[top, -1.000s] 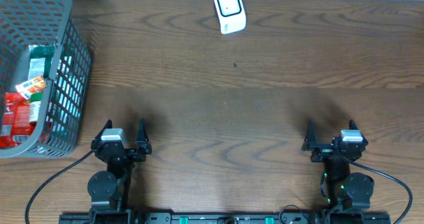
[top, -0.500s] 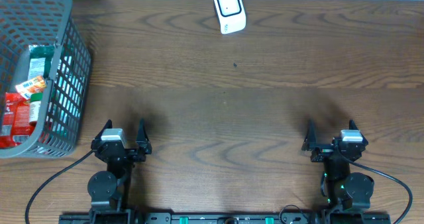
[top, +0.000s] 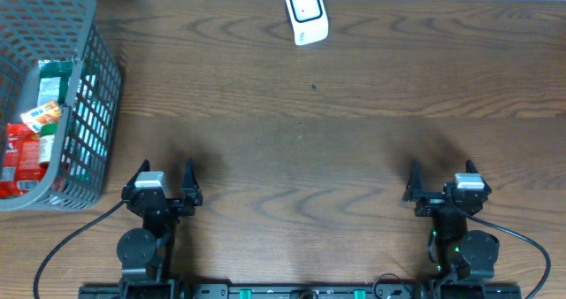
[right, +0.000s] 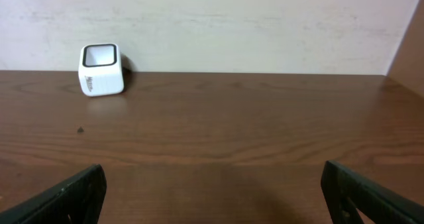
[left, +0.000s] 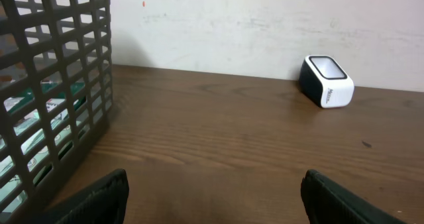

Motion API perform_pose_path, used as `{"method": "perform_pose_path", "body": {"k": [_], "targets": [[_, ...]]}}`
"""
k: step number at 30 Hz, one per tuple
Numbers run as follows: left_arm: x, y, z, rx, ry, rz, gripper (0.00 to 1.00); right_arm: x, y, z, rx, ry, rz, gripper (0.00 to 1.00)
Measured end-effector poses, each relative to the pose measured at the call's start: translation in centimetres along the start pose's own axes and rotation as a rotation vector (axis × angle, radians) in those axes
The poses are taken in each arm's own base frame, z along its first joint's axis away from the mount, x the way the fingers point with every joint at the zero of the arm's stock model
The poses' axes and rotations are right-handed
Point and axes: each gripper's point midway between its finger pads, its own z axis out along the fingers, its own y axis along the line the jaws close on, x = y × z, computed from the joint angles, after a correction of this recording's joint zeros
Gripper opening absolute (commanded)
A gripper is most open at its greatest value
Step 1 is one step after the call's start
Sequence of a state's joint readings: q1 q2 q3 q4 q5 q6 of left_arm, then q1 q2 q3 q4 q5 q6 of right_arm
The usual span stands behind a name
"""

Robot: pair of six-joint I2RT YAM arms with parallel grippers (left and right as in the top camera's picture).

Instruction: Scan the item barcode

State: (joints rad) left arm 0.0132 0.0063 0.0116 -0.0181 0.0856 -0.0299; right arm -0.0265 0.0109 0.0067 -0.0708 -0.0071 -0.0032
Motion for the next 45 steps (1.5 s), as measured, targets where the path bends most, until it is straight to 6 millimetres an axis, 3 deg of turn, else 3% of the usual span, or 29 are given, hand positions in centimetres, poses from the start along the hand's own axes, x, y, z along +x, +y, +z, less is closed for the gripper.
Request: {"method": "perform_pose_path", "body": {"k": [13, 20, 28, 35, 39, 42, 45], "targets": [[-0.1, -0.4, -0.1, 0.019, 0.010, -0.008, 0.84, 0.0, 0.0, 0.0, 0.000, 0.000, 0.000, 0.99], [0.1, -0.9, -1.7, 0.027, 0.148, -0.113, 0.84, 0.0, 0.0, 0.0, 0.000, 0.000, 0.000, 0.99], [-5.0, -3.1, -4.9, 0.095, 0.265, -0.229, 0.84, 0.0, 0.0, 0.0, 0.000, 0.000, 0.000, 0.99], [-11.4, -4.2, -6.3, 0.074, 0.466, -0.271, 0.84, 0.0, 0.0, 0.0, 0.000, 0.001, 0.000, 0.99], [-16.0, -4.5, -5.7, 0.035, 0.602, -0.282, 0.84, 0.0, 0.0, 0.0, 0.000, 0.000, 0.000, 0.99], [-18.2, -4.6, -4.8, 0.012, 0.713, -0.272, 0.84, 0.0, 0.0, 0.0, 0.000, 0.001, 0.000, 0.99], [-19.5, -4.6, -2.4, 0.003, 0.771, -0.260, 0.84, 0.0, 0.0, 0.0, 0.000, 0.001, 0.000, 0.99]]}}
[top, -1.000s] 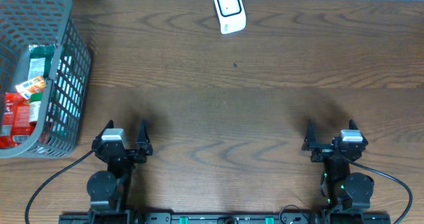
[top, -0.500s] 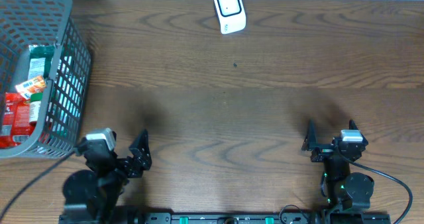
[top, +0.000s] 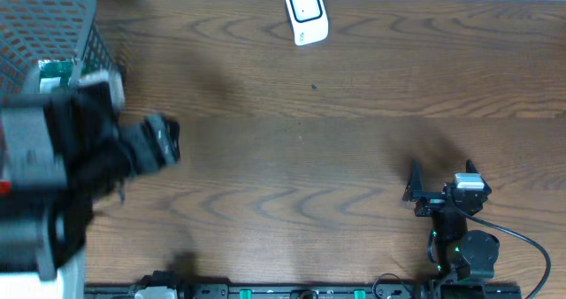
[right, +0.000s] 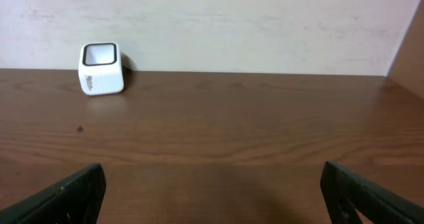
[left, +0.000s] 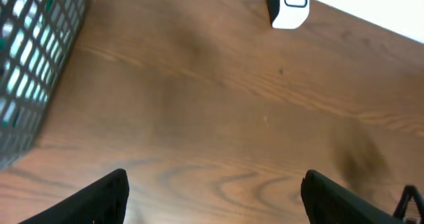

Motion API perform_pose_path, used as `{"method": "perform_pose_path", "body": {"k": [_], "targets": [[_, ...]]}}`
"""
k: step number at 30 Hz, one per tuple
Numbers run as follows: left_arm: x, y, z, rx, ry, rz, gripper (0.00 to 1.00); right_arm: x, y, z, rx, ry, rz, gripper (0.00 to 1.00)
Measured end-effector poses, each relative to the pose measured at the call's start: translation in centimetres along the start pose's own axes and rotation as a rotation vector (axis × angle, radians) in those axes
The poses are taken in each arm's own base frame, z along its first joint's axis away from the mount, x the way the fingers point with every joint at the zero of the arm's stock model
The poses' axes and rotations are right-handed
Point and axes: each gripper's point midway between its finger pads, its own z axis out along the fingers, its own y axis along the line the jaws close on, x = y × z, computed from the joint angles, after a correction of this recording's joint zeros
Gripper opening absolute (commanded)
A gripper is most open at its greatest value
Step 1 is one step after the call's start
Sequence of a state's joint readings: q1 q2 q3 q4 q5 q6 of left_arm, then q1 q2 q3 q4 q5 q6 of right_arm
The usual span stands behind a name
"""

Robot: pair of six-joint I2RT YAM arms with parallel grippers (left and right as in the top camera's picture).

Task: Scan the item barcode
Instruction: 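Reach the left gripper into the basket toward the green-lidded jar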

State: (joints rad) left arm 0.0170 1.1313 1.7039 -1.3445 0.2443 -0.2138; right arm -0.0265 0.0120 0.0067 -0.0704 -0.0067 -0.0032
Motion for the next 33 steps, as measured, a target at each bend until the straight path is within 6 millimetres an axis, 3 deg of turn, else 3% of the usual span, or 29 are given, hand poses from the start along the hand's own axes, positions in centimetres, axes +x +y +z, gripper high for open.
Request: {"method": "perform_pose_path", "body": {"k": [2, 6, 10, 13, 19, 27, 30, 33], "targets": [[-1.5, 0.0, 2.1, -0.016, 0.043, -0.001, 0.84, 0.0, 0.0, 0.0, 0.000, 0.000, 0.000, 0.99], [-1.7, 0.7, 5.4, -0.046, 0.134, -0.018, 0.83, 0.0, 0.0, 0.0, 0.000, 0.000, 0.000, 0.99], [-1.8, 1.1, 7.4, -0.061, 0.187, -0.024, 0.65, 0.0, 0.0, 0.0, 0.000, 0.000, 0.000, 0.99], [-2.1, 1.1, 7.7, -0.062, 0.182, -0.019, 0.61, -0.1, 0.3, 0.0, -0.019, -0.004, 0.000, 0.99], [-3.1, 2.6, 5.6, -0.117, 0.089, -0.074, 0.67, -0.3, 1.4, -0.1, -0.082, -0.014, 0.000, 0.99], [-4.6, 9.1, -1.7, -0.355, -0.182, -0.296, 0.72, -0.6, 2.3, -0.2, -0.137, -0.004, 0.086, 0.99], [-4.7, 11.8, -3.1, -0.437, -0.229, -0.380, 0.73, -2.8, 2.3, -0.4, -0.138, -0.007, 0.129, 0.99], [-5.0, 14.7, -3.4, -0.511, -0.244, -0.466, 0.78, -6.8, 2.4, -0.5, -0.140, -0.014, 0.148, 0.99]]}}
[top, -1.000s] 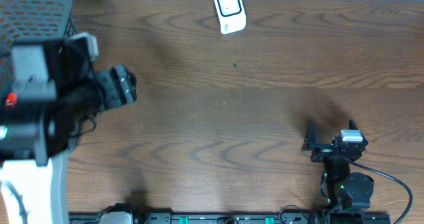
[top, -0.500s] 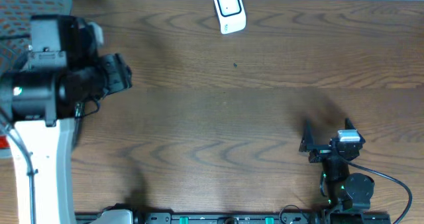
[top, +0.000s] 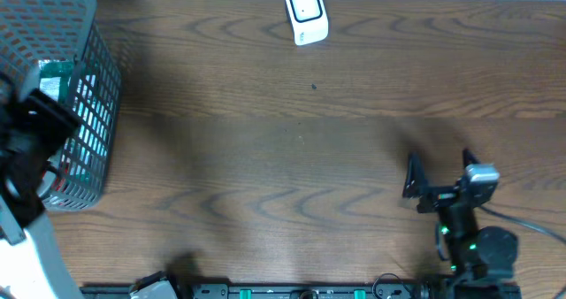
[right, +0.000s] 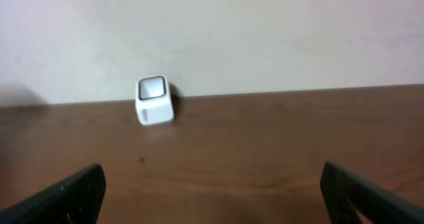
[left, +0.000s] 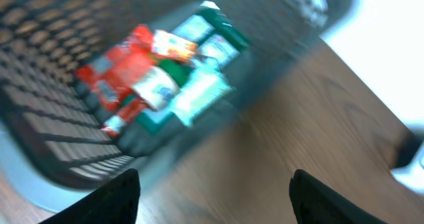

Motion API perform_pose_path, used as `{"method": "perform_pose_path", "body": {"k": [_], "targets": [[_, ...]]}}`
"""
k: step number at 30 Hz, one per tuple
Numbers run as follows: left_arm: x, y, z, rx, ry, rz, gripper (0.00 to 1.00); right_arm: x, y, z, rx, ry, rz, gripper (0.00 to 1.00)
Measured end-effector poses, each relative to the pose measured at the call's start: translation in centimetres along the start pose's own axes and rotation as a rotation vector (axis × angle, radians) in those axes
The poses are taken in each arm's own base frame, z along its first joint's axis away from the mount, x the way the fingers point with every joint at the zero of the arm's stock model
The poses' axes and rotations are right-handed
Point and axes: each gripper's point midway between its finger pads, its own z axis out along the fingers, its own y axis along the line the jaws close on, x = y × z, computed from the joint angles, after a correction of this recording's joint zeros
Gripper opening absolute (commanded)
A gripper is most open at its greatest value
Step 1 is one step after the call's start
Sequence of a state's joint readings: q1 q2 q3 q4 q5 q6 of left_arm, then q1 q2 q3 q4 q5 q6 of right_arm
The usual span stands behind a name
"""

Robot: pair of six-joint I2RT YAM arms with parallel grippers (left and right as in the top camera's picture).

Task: Scan the item barcode
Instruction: 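Reach the left gripper into the basket toward the green-lidded jar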

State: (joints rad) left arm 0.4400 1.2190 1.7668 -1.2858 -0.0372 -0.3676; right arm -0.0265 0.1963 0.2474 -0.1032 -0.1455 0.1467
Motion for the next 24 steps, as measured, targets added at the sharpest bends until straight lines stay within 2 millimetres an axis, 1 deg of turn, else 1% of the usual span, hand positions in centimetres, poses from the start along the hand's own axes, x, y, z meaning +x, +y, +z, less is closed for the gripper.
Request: {"method": "perform_pose_path", "body": {"k": [2, 3, 4, 6, 8, 9, 10, 11, 14, 15, 18, 21, 24], "targets": [[-0.9, 1.3, 1.3, -0.049, 0.005, -0.041, 0.83, -2.1, 0.4, 0.3, 0.000, 0.032, 0.011, 0.99], [-1.4, 1.9, 2.1, -0.072, 0.009, -0.060, 0.84, -3.0, 0.5, 0.6, -0.002, 0.056, 0.017, 0.99], [-1.8, 2.5, 3.0, -0.094, 0.015, -0.074, 0.88, -3.7, 0.7, 1.1, -0.005, 0.094, 0.025, 0.99], [-2.7, 3.4, 4.8, -0.129, 0.025, -0.082, 0.92, -4.2, 1.1, 2.1, -0.012, 0.205, 0.048, 0.99], [-3.5, 4.1, 6.5, -0.151, 0.032, -0.069, 0.92, -4.6, 1.4, 3.3, -0.023, 0.297, 0.069, 0.99], [-4.2, 4.3, 7.7, -0.157, 0.029, -0.058, 0.93, -4.4, 1.6, 4.0, -0.033, 0.367, 0.087, 0.99], [-4.5, 4.4, 8.4, -0.161, 0.032, -0.048, 0.93, -4.5, 1.7, 4.5, -0.039, 0.391, 0.095, 0.99], [-4.8, 4.5, 9.0, -0.164, 0.031, -0.038, 0.93, -4.1, 2.0, 5.2, -0.052, 0.446, 0.113, 0.99], [-6.0, 4.5, 11.5, -0.163, 0.023, 0.020, 0.93, -3.0, 2.5, 6.6, -0.089, 0.538, 0.146, 0.99], [-6.3, 4.5, 12.3, -0.162, 0.023, 0.042, 0.93, -2.2, 2.7, 7.3, -0.106, 0.574, 0.162, 0.99], [-6.5, 4.5, 14.3, -0.166, 0.044, 0.095, 0.93, 0.2, 2.8, 8.1, -0.125, 0.665, 0.197, 0.99], [-5.7, 4.8, 16.4, -0.176, 0.102, 0.130, 0.93, 2.7, 2.7, 8.3, -0.127, 0.761, 0.232, 0.99], [-4.3, 5.2, 18.5, -0.187, 0.183, 0.148, 0.93, 4.3, 2.6, 8.6, -0.125, 0.814, 0.251, 0.99]]}}
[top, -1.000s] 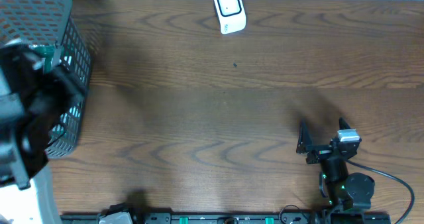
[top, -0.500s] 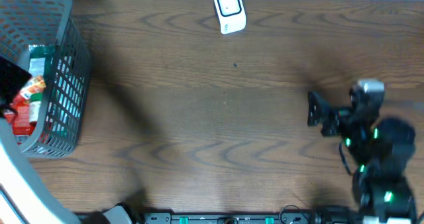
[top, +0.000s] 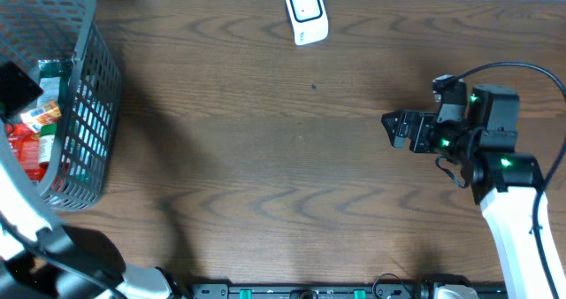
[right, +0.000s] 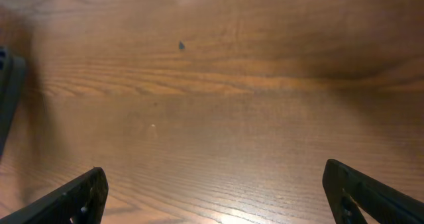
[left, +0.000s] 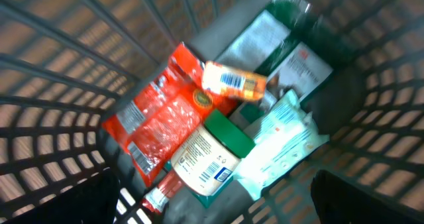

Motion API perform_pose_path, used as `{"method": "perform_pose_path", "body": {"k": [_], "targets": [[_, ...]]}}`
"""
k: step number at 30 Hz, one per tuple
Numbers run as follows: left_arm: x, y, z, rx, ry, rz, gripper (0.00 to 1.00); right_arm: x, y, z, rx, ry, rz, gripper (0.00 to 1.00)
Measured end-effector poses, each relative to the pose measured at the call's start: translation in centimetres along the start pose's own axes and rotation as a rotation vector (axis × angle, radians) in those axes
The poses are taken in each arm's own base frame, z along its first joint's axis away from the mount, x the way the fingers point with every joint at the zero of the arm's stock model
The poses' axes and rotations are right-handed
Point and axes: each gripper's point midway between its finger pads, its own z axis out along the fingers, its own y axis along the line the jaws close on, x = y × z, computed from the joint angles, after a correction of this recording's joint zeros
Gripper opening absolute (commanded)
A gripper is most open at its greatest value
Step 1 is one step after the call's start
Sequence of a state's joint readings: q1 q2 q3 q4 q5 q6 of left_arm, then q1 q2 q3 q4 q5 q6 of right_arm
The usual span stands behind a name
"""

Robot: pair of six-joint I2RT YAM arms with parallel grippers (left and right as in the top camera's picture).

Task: Scan the item barcode
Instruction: 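Reach the left gripper into the basket toward the green-lidded jar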

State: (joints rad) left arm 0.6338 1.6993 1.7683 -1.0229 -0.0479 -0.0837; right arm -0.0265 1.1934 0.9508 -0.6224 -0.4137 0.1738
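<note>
My left gripper point(left: 212, 211) hangs open over the grey mesh basket point(top: 88, 87) at the table's left, looking straight down into it. Inside lie a red packet point(left: 159, 124), a small orange packet point(left: 233, 82), a white bottle with a green cap point(left: 205, 158) whose barcode label faces up, a pale teal packet point(left: 281, 141) and a dark green packet point(left: 278, 38). Nothing is between the fingers. The white scanner point(top: 306, 14) stands at the table's far edge. My right gripper point(top: 398, 129) is open above the right half of the table, holding nothing.
The wooden table point(top: 265, 157) runs from the basket to the right edge. The basket's walls point(left: 371, 85) rise around the items on all sides. My left arm point(top: 26, 219) reaches up along the table's left edge.
My left gripper has gone from a slanted view beside the basket to straight above its contents. My right arm has lifted off its rest and now points down over the mid-right table.
Both grippers rested open at the table's front edge. Then the left arm was raised and swung towards the basket while the right stayed put. Then the left was at the basket's rim and the right had tilted up. Now the left is over the items.
</note>
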Motion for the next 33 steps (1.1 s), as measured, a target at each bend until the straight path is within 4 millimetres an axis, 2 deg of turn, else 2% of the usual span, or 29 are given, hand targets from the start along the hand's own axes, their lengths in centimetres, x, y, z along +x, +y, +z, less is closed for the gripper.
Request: {"method": "perform_pose_path", "body": {"k": [6, 17, 22, 26, 29, 33], "targets": [[2.3, -0.3, 5.4, -0.016, 0.160, 0.033, 0.92, 0.9, -0.2, 1.2, -0.016, 0.057, 0.025, 0.99], [6.1, -0.5, 11.3, -0.019, 0.359, 0.143, 0.92, 1.5, 0.0, 1.2, -0.030, 0.081, 0.036, 0.99], [8.3, -0.3, 13.0, -0.025, 0.441, 0.165, 0.92, 1.7, 0.0, 1.2, -0.030, 0.089, 0.040, 0.99], [9.6, -0.1, 13.5, -0.026, 0.481, 0.174, 0.92, 1.9, 0.0, 1.1, -0.030, 0.097, 0.044, 0.99], [9.7, 0.0, 13.5, -0.027, 0.485, 0.173, 0.82, 1.9, 0.0, 1.1, -0.030, 0.097, 0.044, 0.99], [9.8, 0.0, 13.5, -0.027, 0.489, 0.176, 0.81, 1.9, 0.0, 1.1, -0.030, 0.098, 0.044, 0.99]]}}
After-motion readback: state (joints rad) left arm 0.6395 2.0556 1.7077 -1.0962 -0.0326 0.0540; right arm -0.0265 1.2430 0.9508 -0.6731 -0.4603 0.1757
